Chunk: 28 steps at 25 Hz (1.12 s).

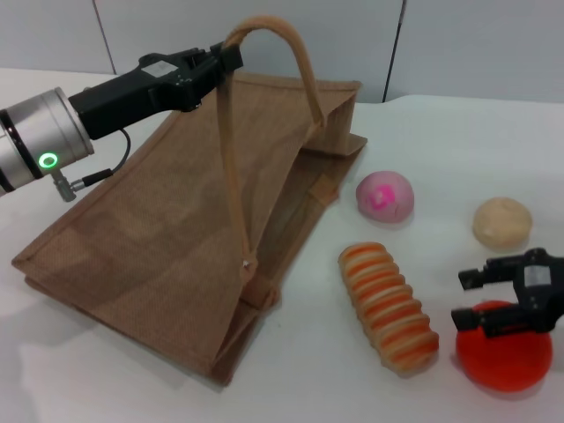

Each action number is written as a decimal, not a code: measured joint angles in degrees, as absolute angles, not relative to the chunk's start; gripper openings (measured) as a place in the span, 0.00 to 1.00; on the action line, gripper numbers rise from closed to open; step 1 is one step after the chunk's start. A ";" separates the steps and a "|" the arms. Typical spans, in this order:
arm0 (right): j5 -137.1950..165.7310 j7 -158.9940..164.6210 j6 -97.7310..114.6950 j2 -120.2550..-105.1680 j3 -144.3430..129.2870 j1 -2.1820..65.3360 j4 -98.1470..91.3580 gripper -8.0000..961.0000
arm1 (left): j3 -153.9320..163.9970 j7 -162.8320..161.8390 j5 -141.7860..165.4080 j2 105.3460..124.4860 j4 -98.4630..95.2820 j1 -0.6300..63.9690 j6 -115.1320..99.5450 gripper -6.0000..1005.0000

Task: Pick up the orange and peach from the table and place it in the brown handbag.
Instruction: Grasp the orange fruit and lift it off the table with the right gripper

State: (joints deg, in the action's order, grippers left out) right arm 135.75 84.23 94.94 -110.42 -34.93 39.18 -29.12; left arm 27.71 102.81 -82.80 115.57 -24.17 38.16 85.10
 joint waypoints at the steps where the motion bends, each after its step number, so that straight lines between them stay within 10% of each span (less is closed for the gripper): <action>1: 136.73 84.80 95.33 -110.46 -34.92 39.37 -29.20 0.79 | 27.70 102.80 -82.82 115.55 -24.18 38.16 85.15 0.12; 25: 144.02 90.98 96.01 -111.40 -34.60 38.09 -36.18 0.78 | 27.60 102.56 -82.97 115.05 -24.14 37.96 86.22 0.12; 28: 144.04 91.00 96.18 -111.81 -34.60 37.71 -37.47 0.66 | 27.55 102.56 -82.97 115.05 -24.17 37.87 86.23 0.12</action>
